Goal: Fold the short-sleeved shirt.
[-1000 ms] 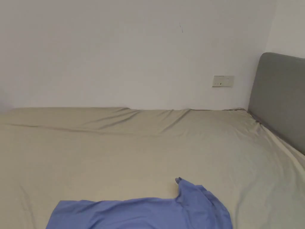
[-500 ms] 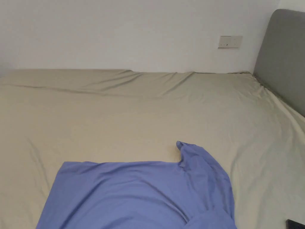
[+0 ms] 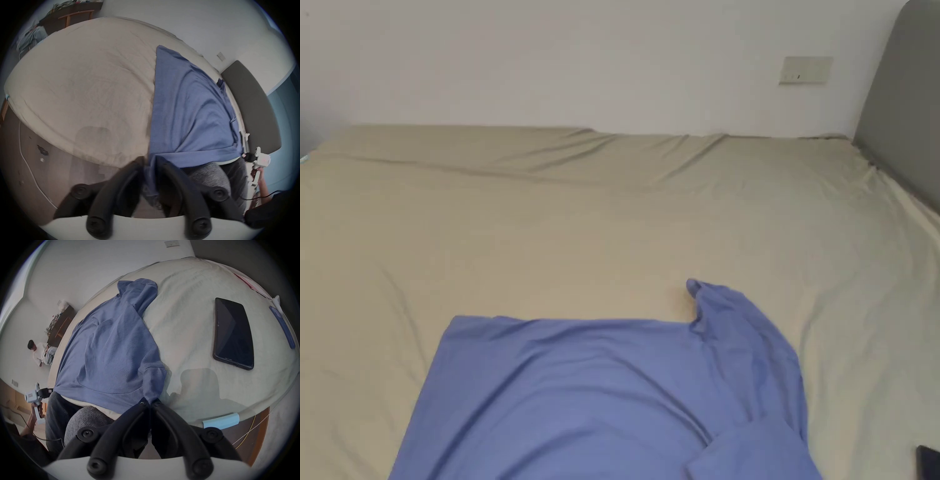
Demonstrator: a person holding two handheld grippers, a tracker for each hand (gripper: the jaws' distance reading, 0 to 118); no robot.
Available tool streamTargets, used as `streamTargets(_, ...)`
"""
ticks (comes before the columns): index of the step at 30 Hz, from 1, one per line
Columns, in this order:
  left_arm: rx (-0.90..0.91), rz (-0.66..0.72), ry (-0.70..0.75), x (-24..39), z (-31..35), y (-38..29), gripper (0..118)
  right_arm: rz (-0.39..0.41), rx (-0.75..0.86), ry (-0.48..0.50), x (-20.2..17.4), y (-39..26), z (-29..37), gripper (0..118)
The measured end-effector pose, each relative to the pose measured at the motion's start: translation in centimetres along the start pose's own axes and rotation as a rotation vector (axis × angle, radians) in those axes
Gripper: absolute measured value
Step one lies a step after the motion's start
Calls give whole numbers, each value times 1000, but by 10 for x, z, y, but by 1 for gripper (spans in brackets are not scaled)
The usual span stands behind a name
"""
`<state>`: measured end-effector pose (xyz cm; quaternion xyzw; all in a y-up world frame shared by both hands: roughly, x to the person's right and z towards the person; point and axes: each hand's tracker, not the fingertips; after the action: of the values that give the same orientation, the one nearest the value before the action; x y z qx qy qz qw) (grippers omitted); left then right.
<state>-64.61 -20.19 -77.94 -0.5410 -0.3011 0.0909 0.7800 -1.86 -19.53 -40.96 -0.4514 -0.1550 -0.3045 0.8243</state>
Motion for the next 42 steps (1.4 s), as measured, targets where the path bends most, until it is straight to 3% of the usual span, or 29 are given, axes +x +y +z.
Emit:
streamTargets(1,9,16,-31,2,1,-2,46,4,1,-10,-3,0,0,20)
streamTargets(2,27,19,-59,6,1,-3,66,32,12,-21,-6,-2,2,39)
streamTargets(3,20,4,-45,11,2,-4,89,75,20,-53,-10,-2,4,65)
streamTargets(4,10,-42,6,18,0,-4,115,115,8,-94,-15,-3,6,100)
streamTargets(5,4,-91,73,25,1,-3,117,143,7,-122,-18,-4,10,114)
streamTargets(6,32,-157,103,31,4,-3,117,147,46,-128,-21,-8,17,116)
streamTargets(9,54,-283,193,43,5,-3,117,131,160,-87,-27,-7,42,116)
streamTargets(13,51,-297,152,48,-6,-1,117,153,223,-81,-39,3,57,116)
streamTargets(18,-27,-218,119,45,-28,0,111,188,135,-60,-42,13,29,116)
streamTargets(21,15,-280,186,53,-26,-1,106,203,68,-68,-46,12,6,116)
streamTargets(23,26,-317,265,53,-21,1,76,203,27,-69,-32,8,-15,110)
streamTargets(24,27,-275,187,53,-17,3,64,198,-22,-67,-31,7,-23,100)
streamTargets(25,24,-243,148,54,-17,4,40,190,-62,-66,-31,5,-30,71)
streamTargets(26,27,-258,202,55,-17,4,27,205,-22,-123,-33,2,-30,64)
streamTargets(27,23,-262,197,55,-16,5,11,212,8,-84,-36,4,-24,63)
streamTargets(28,15,-255,148,60,-18,4,10,202,-14,-72,-35,8,-23,56)
streamTargets(30,7,-281,209,66,-22,5,10,128,16,20,-33,11,-15,28)
streamTargets(31,12,-287,210,70,-22,4,10,93,26,58,-34,12,-12,25)
streamTargets(35,35,-230,178,71,-17,14,10,125,43,38,-42,19,-4,25)
streamTargets(42,66,-89,81,71,-12,58,10,-67,110,197,-37,52,6,25)
